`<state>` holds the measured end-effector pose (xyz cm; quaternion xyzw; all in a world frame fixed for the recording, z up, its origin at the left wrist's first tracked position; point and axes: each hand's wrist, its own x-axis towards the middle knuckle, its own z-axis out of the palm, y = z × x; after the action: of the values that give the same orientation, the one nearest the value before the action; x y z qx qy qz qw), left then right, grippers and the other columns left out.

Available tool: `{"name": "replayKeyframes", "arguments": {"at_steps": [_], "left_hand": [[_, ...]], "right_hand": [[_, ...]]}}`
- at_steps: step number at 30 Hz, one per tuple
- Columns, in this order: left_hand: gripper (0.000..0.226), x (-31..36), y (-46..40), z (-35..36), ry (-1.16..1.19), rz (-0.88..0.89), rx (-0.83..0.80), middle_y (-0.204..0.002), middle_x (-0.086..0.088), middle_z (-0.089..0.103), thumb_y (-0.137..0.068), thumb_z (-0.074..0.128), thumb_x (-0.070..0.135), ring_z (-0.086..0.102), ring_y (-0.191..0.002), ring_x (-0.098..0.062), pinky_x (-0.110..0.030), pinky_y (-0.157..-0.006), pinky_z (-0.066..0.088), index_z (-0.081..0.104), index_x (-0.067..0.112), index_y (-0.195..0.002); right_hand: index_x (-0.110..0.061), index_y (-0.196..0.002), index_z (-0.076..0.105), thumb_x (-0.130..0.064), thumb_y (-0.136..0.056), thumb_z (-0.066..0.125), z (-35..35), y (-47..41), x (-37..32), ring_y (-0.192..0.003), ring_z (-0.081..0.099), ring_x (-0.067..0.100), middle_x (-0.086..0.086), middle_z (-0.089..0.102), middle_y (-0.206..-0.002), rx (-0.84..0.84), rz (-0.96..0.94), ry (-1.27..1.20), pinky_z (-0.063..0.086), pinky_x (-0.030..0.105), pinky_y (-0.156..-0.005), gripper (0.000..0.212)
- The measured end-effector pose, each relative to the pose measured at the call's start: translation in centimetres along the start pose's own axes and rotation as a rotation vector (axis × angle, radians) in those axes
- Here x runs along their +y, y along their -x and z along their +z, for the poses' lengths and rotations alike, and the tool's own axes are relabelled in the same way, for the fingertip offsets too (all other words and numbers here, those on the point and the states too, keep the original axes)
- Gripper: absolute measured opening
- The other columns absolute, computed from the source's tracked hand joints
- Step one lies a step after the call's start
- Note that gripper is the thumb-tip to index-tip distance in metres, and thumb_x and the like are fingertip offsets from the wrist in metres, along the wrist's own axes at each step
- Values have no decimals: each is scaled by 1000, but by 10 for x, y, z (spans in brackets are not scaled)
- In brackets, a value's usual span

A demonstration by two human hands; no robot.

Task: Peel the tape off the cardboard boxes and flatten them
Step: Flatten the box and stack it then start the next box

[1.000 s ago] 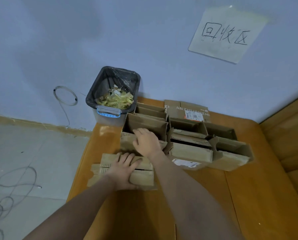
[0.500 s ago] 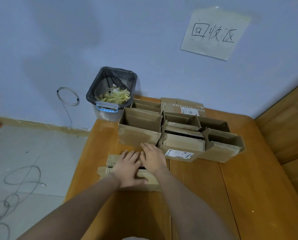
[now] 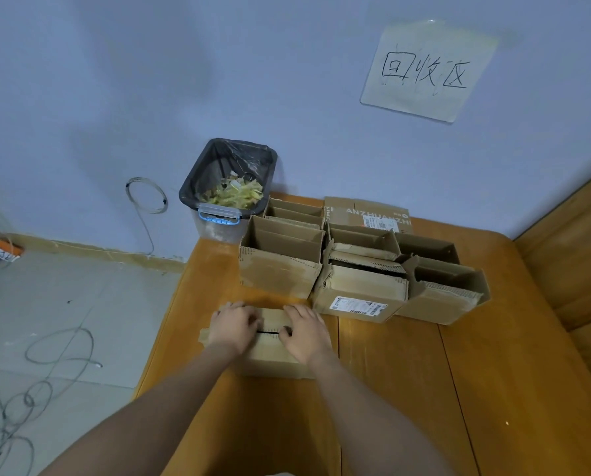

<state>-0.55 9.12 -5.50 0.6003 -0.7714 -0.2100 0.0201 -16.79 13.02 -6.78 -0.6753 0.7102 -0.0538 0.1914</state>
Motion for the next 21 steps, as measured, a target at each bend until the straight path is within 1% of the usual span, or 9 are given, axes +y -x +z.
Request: {"name": "replayKeyframes", "arguments": {"at_steps": [3,6,9,12,15,17,19,21], "left_hand": [[22,9,-1,-4,34,-84,-54,-115,1,54,-94,51,34,43,-117,-22,-36,-95,34,61,24,-111],[28,12,-2,-7,-3,-78,-122,-118,-2,52,-91,55,38,41,-117,-23,-37,-95,37,57,21,-113],[49,6,-2,-12,41,-48,-199,-122,-5,49,-86,64,51,39,-118,-24,-35,-97,39,54,17,-119],[73,0,2,-12,8,40,-266,-129,-6,42,-80,65,61,34,-122,-24,-35,-103,36,45,15,-132],[92,-6,12,-3,-33,95,-296,-142,-5,29,-74,65,69,24,-132,-24,-38,-109,30,33,16,-142],[101,-9,19,5,-66,138,-286,-152,-2,17,-73,62,73,13,-141,-24,-40,-113,24,23,17,-148],[106,-11,26,13,-85,163,-258,-158,0,6,-74,60,74,2,-146,-24,-43,-119,14,14,17,-151],[112,-12,31,19,-84,159,-223,-160,0,1,-74,60,74,-4,-148,-22,-45,-121,7,6,16,-153]], "right_hand": [[-21,-148,32,-33,-93,44,-1,3,-3,-141,24,11,-5,35,-150,-33,1,-25,2,38,-121,58],[-23,-148,31,-33,-92,44,-4,8,-3,-141,25,9,-6,34,-151,-47,-23,-57,-2,37,-121,58],[-23,-148,31,-35,-91,46,-10,12,-3,-141,24,9,-7,33,-151,-49,-50,-50,-3,37,-121,61],[-22,-148,32,-36,-91,46,-13,16,-4,-141,24,9,-7,33,-152,-42,-93,-3,-3,37,-121,61],[-21,-147,35,-35,-92,44,-8,24,-3,-141,24,12,-5,33,-152,-21,-115,29,-1,33,-121,58],[-21,-148,32,-35,-92,44,0,32,-2,-144,17,13,-3,28,-155,-15,-140,71,-2,31,-119,59],[-20,-151,26,-35,-93,42,10,40,0,-147,8,14,-3,19,-159,-9,-163,116,-8,30,-117,62],[-20,-153,19,-35,-95,38,19,48,0,-147,1,13,-3,13,-160,18,-182,152,-15,30,-114,63]]}}
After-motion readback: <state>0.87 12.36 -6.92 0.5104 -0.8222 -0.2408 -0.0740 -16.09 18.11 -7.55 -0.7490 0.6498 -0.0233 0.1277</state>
